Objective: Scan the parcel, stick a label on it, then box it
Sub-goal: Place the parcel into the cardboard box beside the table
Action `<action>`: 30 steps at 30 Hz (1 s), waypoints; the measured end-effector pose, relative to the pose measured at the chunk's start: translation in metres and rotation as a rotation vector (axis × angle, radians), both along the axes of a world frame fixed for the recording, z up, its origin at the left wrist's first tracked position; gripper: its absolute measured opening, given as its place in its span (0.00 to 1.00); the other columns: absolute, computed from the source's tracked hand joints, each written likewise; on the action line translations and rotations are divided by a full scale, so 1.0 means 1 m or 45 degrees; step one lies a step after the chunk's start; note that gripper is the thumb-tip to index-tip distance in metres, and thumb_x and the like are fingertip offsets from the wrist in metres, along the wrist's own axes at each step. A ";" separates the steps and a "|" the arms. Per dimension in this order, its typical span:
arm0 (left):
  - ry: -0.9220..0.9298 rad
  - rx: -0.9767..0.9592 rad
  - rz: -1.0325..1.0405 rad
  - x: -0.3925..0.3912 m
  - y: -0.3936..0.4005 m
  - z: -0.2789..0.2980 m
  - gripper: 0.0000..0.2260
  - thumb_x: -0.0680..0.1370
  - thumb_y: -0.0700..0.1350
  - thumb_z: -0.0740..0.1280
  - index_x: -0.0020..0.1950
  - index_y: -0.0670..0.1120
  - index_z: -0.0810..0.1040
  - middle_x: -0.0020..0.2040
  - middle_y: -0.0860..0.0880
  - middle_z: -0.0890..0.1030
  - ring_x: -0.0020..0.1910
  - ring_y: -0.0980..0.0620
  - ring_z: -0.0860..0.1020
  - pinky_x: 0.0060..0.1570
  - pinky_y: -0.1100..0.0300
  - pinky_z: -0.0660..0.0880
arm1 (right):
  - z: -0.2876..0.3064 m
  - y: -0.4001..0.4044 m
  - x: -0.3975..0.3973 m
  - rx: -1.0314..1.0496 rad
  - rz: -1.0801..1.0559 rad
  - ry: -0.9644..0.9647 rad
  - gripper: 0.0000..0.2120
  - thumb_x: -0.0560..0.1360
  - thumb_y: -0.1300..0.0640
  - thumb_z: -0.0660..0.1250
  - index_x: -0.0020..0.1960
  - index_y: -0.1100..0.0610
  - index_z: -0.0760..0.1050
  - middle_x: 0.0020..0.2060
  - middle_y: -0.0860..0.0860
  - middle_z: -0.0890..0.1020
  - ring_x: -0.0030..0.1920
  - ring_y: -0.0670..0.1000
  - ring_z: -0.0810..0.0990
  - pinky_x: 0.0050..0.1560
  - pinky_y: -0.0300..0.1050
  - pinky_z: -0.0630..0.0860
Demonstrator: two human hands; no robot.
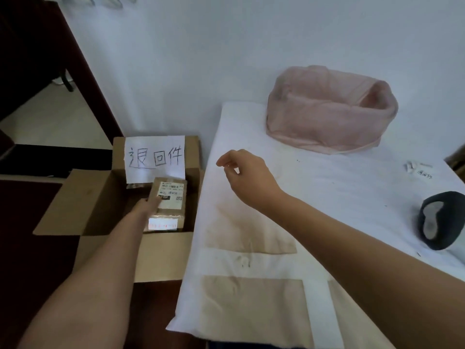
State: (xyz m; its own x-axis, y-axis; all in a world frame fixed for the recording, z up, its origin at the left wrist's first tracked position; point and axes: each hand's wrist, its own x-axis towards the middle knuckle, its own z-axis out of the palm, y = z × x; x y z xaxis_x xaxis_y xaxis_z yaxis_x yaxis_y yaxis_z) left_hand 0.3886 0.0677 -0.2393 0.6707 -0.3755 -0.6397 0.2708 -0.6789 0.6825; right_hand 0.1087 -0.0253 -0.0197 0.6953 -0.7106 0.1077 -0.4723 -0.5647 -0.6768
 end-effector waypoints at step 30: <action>-0.509 0.737 -0.736 0.002 -0.003 -0.084 0.21 0.80 0.44 0.62 0.72 0.41 0.72 0.69 0.38 0.75 0.66 0.38 0.74 0.66 0.47 0.71 | 0.010 0.009 -0.019 0.003 -0.012 -0.033 0.14 0.79 0.62 0.57 0.58 0.55 0.79 0.56 0.53 0.80 0.56 0.50 0.78 0.56 0.39 0.72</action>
